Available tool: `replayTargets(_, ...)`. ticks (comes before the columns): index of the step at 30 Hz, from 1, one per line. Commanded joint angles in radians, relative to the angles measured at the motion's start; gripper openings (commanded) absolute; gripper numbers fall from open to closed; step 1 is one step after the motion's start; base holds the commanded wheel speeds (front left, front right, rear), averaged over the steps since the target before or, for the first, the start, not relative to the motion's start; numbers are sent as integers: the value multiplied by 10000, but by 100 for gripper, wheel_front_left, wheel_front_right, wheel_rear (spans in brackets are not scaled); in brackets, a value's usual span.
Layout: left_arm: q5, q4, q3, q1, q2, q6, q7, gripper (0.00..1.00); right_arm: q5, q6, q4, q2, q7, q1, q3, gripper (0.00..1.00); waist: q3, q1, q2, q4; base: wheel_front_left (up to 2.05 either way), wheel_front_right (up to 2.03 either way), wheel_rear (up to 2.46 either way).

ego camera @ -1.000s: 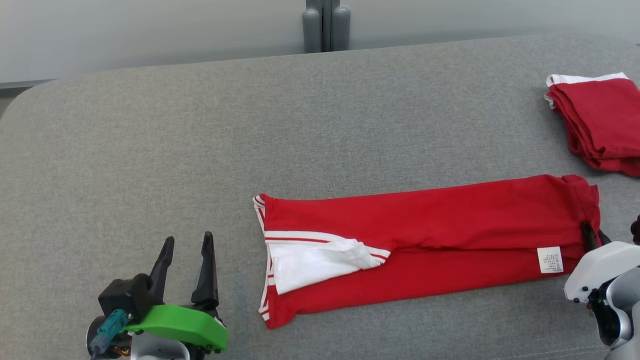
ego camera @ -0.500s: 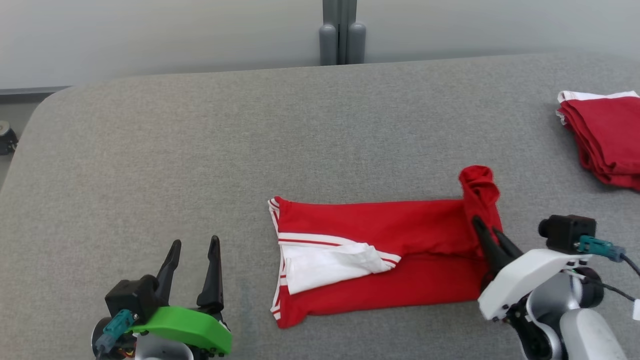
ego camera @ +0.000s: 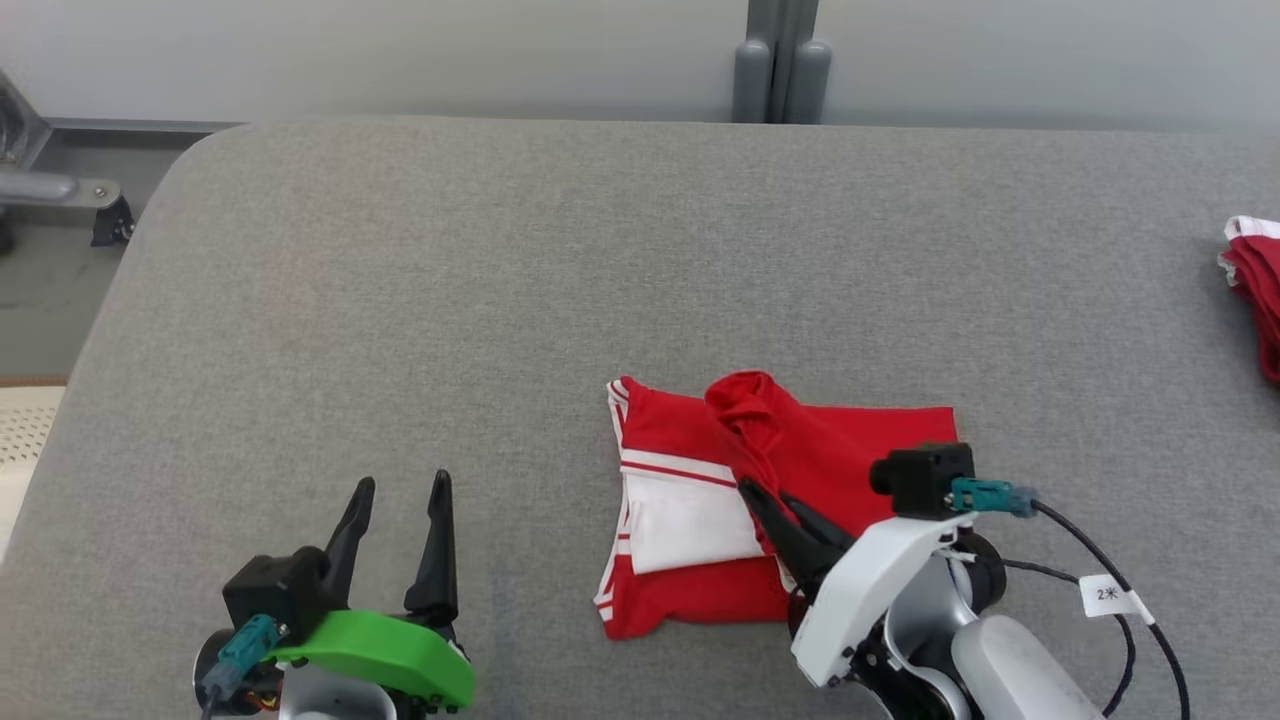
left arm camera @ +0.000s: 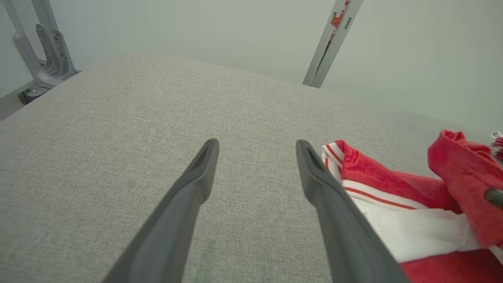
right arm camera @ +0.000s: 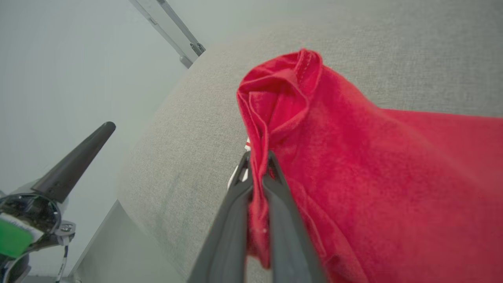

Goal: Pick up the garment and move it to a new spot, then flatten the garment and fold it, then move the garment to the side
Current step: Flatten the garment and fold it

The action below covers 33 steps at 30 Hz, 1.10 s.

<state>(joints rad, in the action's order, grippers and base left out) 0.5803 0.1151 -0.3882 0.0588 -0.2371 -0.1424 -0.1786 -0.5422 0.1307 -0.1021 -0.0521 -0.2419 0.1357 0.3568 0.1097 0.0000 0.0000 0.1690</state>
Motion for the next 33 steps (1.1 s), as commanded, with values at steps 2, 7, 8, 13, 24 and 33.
replayTargets(2, 48, 58, -24, 243, 28, -3, -74, 100, -109, -1, -284, -2, 150, 303, 203, 0, 95, 0, 0, 200, 0, 0, 0)
replayTargets(7, 90, 125, -46, 270, 88, 19, -148, 100, -294, -1, -821, 6, 407, 677, 500, 0, 133, 0, 0, 310, 0, 0, 0)
replayTargets(8, 86, 136, -52, 279, 91, 28, -166, 100, -351, -1, -910, 6, 439, 728, 562, 0, 139, 0, 0, 320, 0, 0, 0)
replayTargets(13, 91, 188, -86, 338, 106, 22, -176, 100, -647, -1, -1465, 8, 638, 1053, 967, 0, 164, 0, 0, 371, 0, 0, 0)
replayTargets(24, 122, 265, -139, 340, 41, -9, -191, 100, -1445, -1, -1814, -7, 1689, 1693, 2096, 100, 99, 0, 0, 367, 0, 0, 0)
replayTargets(33, 83, 215, -178, 277, 48, -51, -279, 100, 84, -1, -1785, -145, 3095, 1665, 820, 100, -63, 0, 0, 123, 0, 0, 0)
